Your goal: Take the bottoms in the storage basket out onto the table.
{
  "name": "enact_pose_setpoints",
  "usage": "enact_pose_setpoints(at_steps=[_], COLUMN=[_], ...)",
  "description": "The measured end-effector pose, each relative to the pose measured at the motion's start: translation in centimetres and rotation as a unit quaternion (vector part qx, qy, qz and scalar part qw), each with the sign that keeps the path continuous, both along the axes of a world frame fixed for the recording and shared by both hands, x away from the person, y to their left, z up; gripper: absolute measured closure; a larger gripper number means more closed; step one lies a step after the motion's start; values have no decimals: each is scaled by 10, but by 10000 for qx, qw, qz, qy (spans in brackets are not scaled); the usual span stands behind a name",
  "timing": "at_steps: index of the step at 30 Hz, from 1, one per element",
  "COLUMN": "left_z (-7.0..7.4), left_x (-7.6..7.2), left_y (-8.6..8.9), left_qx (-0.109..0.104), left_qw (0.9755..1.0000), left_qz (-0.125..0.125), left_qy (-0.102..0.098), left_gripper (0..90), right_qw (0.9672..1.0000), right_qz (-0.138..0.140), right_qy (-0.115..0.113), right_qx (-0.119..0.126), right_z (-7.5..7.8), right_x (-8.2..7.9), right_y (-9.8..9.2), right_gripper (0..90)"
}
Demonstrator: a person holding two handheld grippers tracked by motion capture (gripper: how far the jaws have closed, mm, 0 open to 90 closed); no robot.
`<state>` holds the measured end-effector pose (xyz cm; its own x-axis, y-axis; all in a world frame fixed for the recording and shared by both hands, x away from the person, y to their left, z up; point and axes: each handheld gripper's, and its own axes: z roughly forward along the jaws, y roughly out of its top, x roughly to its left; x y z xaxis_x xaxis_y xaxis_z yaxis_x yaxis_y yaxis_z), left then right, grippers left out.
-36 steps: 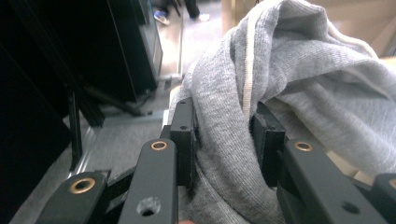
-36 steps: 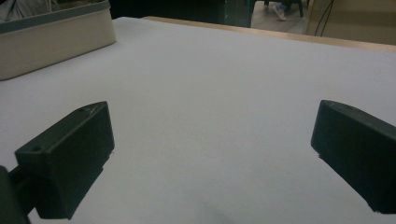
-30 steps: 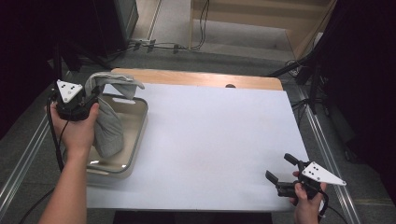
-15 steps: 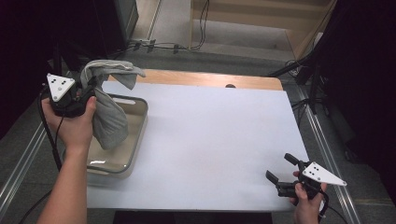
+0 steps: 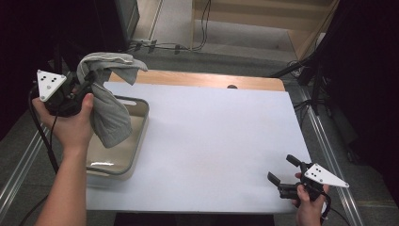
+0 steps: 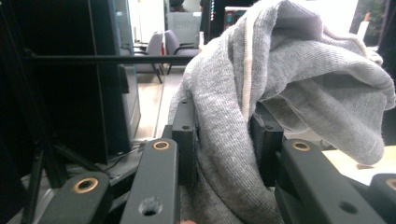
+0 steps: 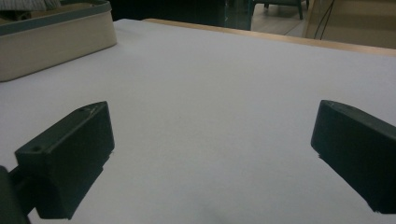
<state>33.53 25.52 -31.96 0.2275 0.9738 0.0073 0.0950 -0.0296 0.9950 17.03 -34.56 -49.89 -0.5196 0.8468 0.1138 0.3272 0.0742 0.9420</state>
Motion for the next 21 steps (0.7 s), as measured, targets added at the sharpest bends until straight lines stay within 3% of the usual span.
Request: enact_pose_setpoints(at_steps=[13,21], left_z=[25,29], left_x=[-14,-18], left_y=[-21,-40], left_qx=[-137,-179], left_qw=[9988,9969], left_qz=[-412,-734], left_qy=[-243,-218], left_gripper=[688,688], right_qw=[10000,10000], right_qz=[-12,2], right_qy=[2,-24], right_qx=[11,-5], right_z=[0,0], right_x=[0,0], right_y=[0,0], right_gripper=[0,0])
